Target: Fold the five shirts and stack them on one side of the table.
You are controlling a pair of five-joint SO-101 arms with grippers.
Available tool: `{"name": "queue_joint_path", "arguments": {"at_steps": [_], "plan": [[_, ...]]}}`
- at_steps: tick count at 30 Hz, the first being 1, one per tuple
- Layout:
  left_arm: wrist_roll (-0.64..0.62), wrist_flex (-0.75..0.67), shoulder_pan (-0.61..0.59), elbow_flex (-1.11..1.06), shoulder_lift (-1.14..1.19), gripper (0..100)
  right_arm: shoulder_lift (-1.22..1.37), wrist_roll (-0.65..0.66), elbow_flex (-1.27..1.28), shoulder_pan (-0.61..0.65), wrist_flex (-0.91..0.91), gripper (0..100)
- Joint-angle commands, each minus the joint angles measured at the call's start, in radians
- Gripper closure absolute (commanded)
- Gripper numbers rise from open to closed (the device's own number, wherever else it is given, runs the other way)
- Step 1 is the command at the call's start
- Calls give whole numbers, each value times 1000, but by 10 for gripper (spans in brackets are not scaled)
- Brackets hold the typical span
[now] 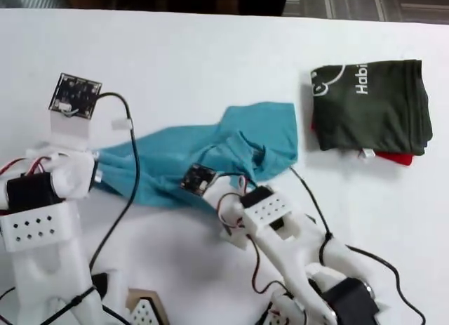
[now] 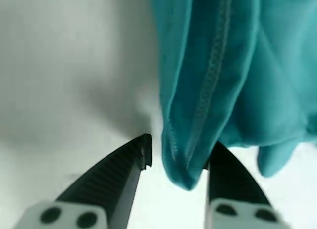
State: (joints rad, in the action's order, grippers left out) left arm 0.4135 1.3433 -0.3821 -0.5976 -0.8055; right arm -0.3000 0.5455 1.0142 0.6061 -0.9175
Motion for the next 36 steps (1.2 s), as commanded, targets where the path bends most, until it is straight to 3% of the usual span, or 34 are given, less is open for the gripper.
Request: {"name": "queue_joint_path", "arguments": {"at_steps": [1,11,24,31,36], "plan": [[6,-11,2,12,-12,975,45,0,-38,-2,1,961],[6,-11,2,8,-12,975,-73,9,-54,-166,-38,978],[5,-11,8,24,-14,975,-780,11,-112,-194,-119,978],[-2,115,8,334,-14,975,-828,15,-269,-429,4,979],[-2,198,8,572,-14,975,-820,63,-417,-489,47,979]]}}
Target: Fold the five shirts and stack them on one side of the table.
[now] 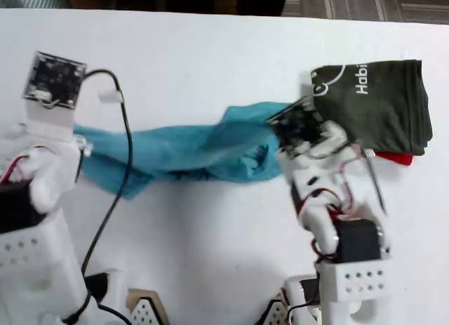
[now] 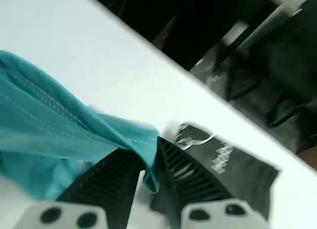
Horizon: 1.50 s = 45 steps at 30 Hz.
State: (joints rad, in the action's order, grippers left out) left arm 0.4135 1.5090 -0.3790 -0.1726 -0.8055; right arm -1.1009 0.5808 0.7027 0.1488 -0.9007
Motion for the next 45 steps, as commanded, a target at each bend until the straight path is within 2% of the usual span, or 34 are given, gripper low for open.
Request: {"name": "queue_joint_path", "arguments": {"at_steps": [1,7,15,26,32,45], "plan": [[-2,40,5,179,-14,975,-8,35,-140,-44,30,979],[-2,69,5,357,-14,975,105,35,-420,-104,36,979],[-2,160,5,533,-14,975,228,77,-807,-111,25,979],[0,261,-2,694,-14,975,231,71,-1131,-104,-199,979],[-2,264,-2,657,-58,975,231,74,-1257,-108,-312,979],[0,247,-2,489,-210,975,231,71,-1528,-105,-432,979]]}}
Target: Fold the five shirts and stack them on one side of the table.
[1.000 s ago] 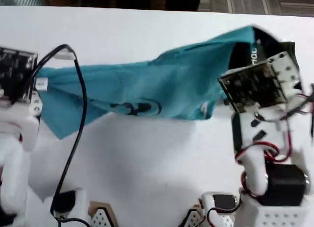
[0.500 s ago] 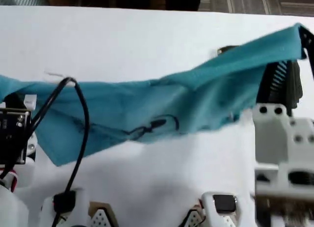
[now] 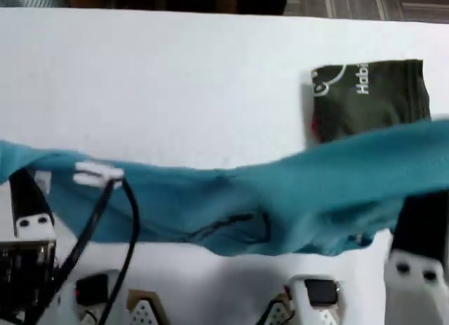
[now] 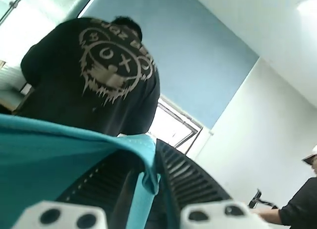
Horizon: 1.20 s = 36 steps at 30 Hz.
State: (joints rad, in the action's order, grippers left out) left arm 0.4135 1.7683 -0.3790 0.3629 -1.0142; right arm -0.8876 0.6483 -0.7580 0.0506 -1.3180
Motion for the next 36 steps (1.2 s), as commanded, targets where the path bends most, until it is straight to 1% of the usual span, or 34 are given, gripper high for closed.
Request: {"name": "queue_joint_path", "arguments": {"at_steps": [1,3,12,14,17,19,23,29,33,36], "plan": [[0,-12,-2,-73,-2,975,18,2,-86,-7,-21,979],[-2,-14,-2,-105,-3,975,19,2,-101,-7,-33,979],[-26,-20,-2,-113,2,975,13,0,-98,-5,-62,978],[-28,-49,-2,-134,6,975,41,-14,-71,-4,-54,978],[-31,-172,-2,-232,11,975,96,-54,5,-2,-28,978],[-31,-272,2,-321,11,975,134,-71,66,31,15,978],[-25,-434,3,-515,12,975,216,-71,226,88,111,978],[-29,-718,9,-796,12,976,306,-75,480,110,291,978],[-25,-908,91,-898,23,976,366,-68,592,110,438,978],[-25,-979,133,-892,106,976,427,-68,606,108,479,978]]}}
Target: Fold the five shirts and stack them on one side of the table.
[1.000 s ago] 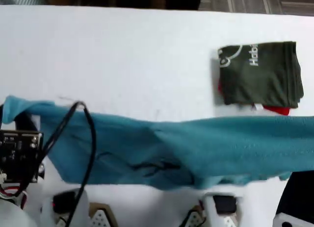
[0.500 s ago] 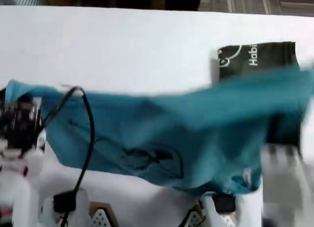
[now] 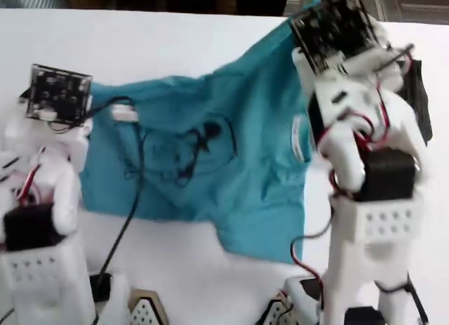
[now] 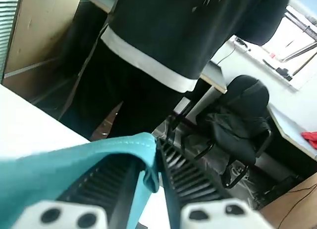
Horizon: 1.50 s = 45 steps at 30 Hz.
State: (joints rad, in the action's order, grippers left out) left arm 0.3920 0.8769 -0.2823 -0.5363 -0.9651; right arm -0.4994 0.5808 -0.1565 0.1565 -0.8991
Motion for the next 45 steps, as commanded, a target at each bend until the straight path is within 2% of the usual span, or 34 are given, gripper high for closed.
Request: {"name": "queue_joint_path", "arguments": {"at_steps": [1,5,10,13,20,26,31,36,42,45], "plan": [[-3,-104,40,25,100,976,62,0,3,2,68,978],[-8,-112,38,157,296,976,148,0,3,4,110,978],[-3,-83,20,254,514,976,243,-6,9,-4,61,978],[-3,-74,9,252,609,976,295,-8,12,-7,1,978],[0,51,6,249,756,976,401,0,12,-8,-186,978],[100,147,11,248,839,976,410,0,12,-5,-309,978],[190,258,6,248,859,976,374,-2,25,-1,-493,977],[264,344,6,248,859,976,265,2,235,4,-512,977],[296,445,6,246,859,976,-5,26,674,19,-337,977],[298,503,6,246,859,976,-131,28,799,13,-309,977]]}}
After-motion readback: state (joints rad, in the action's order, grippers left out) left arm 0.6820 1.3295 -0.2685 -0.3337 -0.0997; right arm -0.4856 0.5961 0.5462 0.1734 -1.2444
